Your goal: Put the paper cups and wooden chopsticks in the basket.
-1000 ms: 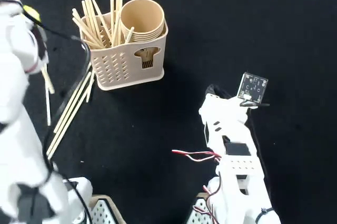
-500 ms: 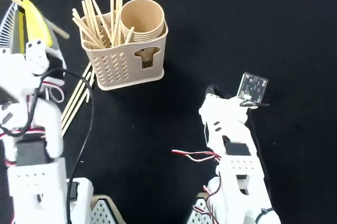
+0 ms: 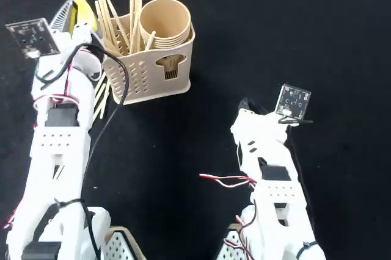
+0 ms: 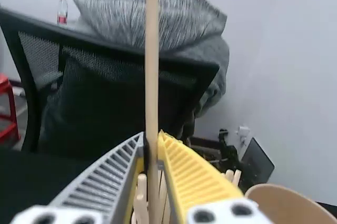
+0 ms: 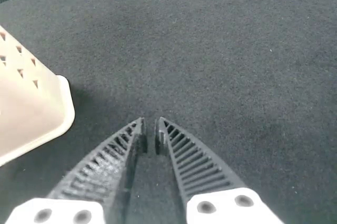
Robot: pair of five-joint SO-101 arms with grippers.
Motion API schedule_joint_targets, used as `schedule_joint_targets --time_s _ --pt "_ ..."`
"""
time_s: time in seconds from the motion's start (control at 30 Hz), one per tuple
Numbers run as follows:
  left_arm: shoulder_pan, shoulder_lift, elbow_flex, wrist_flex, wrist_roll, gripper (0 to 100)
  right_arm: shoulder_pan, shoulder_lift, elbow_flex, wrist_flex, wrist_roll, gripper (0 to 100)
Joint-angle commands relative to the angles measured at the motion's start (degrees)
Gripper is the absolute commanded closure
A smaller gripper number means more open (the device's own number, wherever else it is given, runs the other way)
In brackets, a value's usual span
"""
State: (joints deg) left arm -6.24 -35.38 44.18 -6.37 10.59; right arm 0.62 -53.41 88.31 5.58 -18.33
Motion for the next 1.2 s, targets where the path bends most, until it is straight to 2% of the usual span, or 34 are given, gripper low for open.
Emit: schedule_joint_targets --time_s 0.0,0.07,0.2,0.37,0.47,0.57,0.73,0.9,1.17 --pt "0.0 0.7 -2.4 -0.8 3.3 97 -0.4 -0.1 -0.1 -1.3 0.5 94.6" --pt "0.0 -0.3 -1.2 0.4 3.4 94 -0.4 -0.1 -0.1 -1.3 0.5 94.6" --pt "0.1 -5.1 -2.2 11.7 5.6 81 -0.4 -0.1 -0.1 -1.3 0.5 94.6" --pt "-0.3 -11.6 -7.0 25.7 2.5 81 -0.4 -0.1 -0.1 -1.3 0.5 94.6" --pt "-0.8 -13.7 -12.6 36.9 -1.2 81 -0.4 -0.1 -0.1 -1.3 0.5 94.6" --pt "-4.8 -13.5 -19.8 49.8 -4.8 81 -0.4 -0.1 -0.1 -1.3 0.5 94.6" --pt "-14.9 -6.5 -26.2 60.2 -9.4 81 -0.5 -0.1 -0.1 -1.3 0.5 94.6" --pt "-22.8 7.9 -31.5 65.0 -12.7 81 -0.5 -0.1 -0.1 -1.3 0.5 94.6" --pt "-23.6 38.9 -41.8 63.3 -23.3 81 -0.7 -0.1 -0.1 -1.3 0.5 94.6"
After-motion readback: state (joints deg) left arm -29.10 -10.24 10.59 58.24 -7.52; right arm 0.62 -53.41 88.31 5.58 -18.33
